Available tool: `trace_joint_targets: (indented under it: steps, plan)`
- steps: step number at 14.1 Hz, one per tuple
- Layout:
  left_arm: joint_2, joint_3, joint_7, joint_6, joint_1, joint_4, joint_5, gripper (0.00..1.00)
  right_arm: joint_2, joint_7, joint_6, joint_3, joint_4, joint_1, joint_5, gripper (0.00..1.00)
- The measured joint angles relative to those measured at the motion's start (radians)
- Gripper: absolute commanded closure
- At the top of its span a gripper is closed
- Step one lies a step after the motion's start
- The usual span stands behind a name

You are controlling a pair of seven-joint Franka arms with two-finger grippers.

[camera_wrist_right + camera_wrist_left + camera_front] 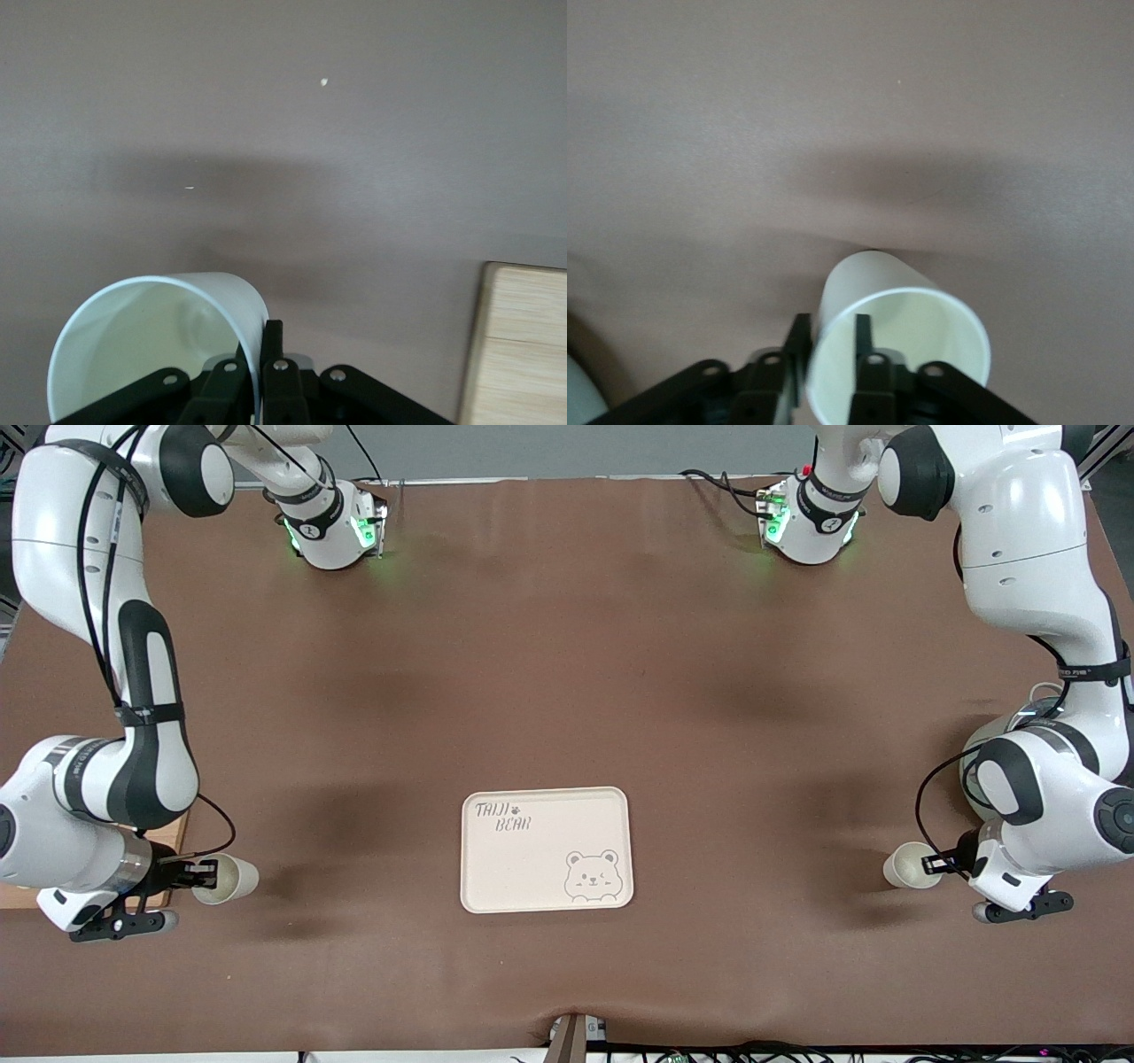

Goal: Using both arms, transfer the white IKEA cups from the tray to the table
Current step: 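Lower the cups onto the table and open both grippers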

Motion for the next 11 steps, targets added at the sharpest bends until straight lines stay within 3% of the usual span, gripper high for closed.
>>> trace_joint_targets:
  steps: [2, 7, 11]
  plan:
    - [0.0, 0.0, 0.0, 0.0, 0.0, 0.0, 0.0, 0.0, 0.015, -0.018, 0.018, 0.004, -0.02, 0.0, 0.056, 1.0]
    - [-0.019, 0.0, 0.001, 0.008, -0.006, 0.017, 0.0, 0.0, 0.047, -0.039, 0.124, 0.007, -0.065, 0.0, 0.073, 1.0]
    - [-0.132, 0.0, -0.035, -0.05, -0.042, 0.024, 0.003, 0.0, 0.058, -0.04, 0.143, 0.009, -0.074, 0.0, 0.074, 1.0]
